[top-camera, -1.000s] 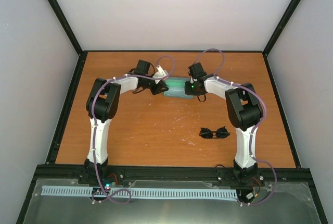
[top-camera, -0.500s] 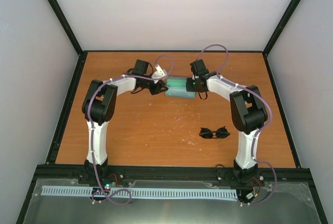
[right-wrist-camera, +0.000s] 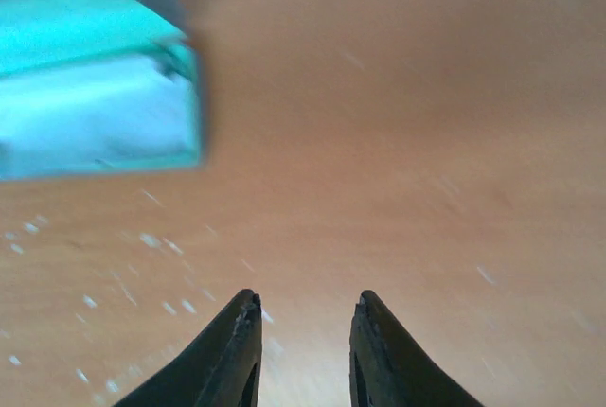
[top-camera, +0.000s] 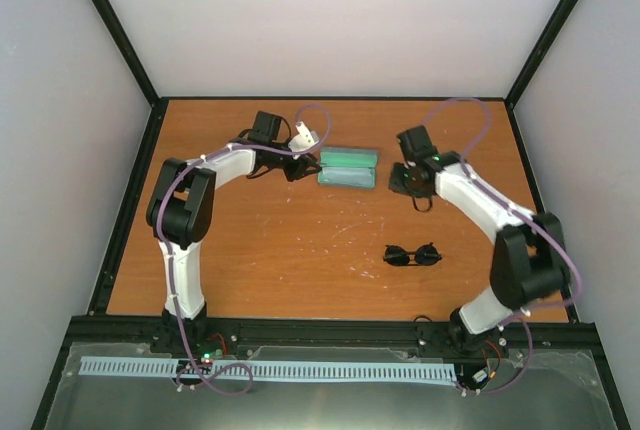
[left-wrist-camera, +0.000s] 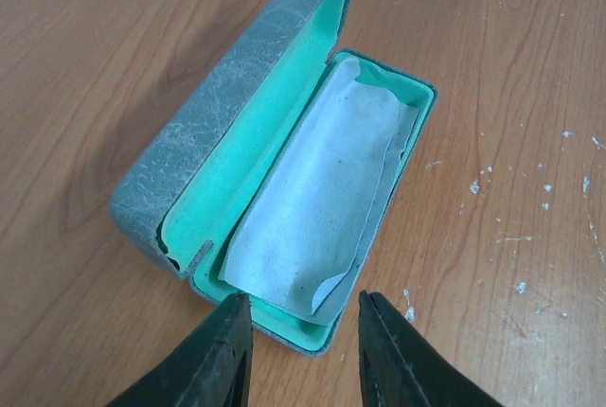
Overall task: Organize the sunglasses
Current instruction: Pick up the sunglasses from the center of the board, then place the sunglasses in the sunglasses case.
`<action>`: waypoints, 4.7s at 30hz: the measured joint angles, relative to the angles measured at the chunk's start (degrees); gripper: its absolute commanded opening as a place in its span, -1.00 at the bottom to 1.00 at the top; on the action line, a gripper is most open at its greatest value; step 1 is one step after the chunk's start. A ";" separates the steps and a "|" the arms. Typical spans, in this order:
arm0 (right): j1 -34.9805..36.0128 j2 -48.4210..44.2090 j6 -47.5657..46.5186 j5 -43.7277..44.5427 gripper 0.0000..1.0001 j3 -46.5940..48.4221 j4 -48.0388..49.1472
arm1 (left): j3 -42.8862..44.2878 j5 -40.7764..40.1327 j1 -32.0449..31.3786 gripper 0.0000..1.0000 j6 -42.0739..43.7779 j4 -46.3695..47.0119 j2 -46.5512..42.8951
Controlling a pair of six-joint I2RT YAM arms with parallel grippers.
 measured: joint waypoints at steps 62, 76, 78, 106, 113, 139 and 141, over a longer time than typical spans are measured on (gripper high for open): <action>-12.11 1.46 29.57 -21.99 -0.94 -13.44 -18.34 | -9.09 -1.25 3.67 -0.34 7.74 4.66 -6.49; -6.97 7.85 4.26 -10.14 -0.94 9.64 -27.87 | -9.68 -1.27 3.87 -0.34 7.69 4.83 -6.49; -3.02 7.76 -2.01 -6.43 -0.94 13.18 -28.09 | -9.68 -1.31 4.04 -0.34 7.72 4.79 -6.49; 10.34 6.54 -75.76 8.11 -0.94 15.04 -9.81 | -9.53 1.66 12.50 -0.42 8.83 0.39 -8.35; 11.76 14.67 -79.58 5.44 -0.94 20.74 -9.35 | -7.26 2.60 13.84 -0.42 8.98 -0.28 -7.54; 13.90 27.56 -79.17 12.11 -0.94 25.92 -1.51 | -7.26 4.22 15.80 -0.41 8.96 -0.59 -5.92; 14.29 28.30 -79.08 12.09 -0.94 26.03 -1.31 | -7.26 4.31 16.09 -0.41 8.96 -0.59 -5.92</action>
